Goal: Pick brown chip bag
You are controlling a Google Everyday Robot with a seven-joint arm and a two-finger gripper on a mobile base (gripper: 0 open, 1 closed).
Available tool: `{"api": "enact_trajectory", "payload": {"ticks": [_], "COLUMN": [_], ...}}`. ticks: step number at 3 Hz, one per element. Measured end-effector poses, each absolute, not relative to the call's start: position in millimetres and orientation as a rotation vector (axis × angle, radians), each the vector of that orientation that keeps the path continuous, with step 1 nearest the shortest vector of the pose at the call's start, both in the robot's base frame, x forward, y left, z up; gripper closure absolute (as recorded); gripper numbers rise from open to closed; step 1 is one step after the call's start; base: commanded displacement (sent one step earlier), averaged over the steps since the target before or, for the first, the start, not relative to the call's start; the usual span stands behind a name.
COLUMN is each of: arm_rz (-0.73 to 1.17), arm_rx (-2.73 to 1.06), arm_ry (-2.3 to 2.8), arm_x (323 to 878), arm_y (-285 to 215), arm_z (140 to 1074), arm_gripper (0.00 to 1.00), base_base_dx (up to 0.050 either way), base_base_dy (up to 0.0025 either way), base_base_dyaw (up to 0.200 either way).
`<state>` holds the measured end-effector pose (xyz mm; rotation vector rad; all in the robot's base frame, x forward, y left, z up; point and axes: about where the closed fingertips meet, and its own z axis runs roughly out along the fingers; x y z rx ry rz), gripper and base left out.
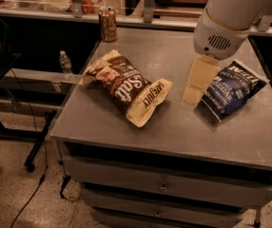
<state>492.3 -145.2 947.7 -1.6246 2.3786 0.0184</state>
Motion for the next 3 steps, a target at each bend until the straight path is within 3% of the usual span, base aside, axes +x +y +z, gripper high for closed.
{"api": "enact_trajectory", "payload": {"ticks": [3], "arm_rz": [0.018], "arm_rx": [-1.522], "arm_ry": [2.580], "arm_x": [555], "arm_y": [-68], "arm_z": [887], "arm_gripper": [0.00], "base_base_dx": [0.000], "base_base_dy": [0.00000], "base_base_dyaw": [0.000]}}
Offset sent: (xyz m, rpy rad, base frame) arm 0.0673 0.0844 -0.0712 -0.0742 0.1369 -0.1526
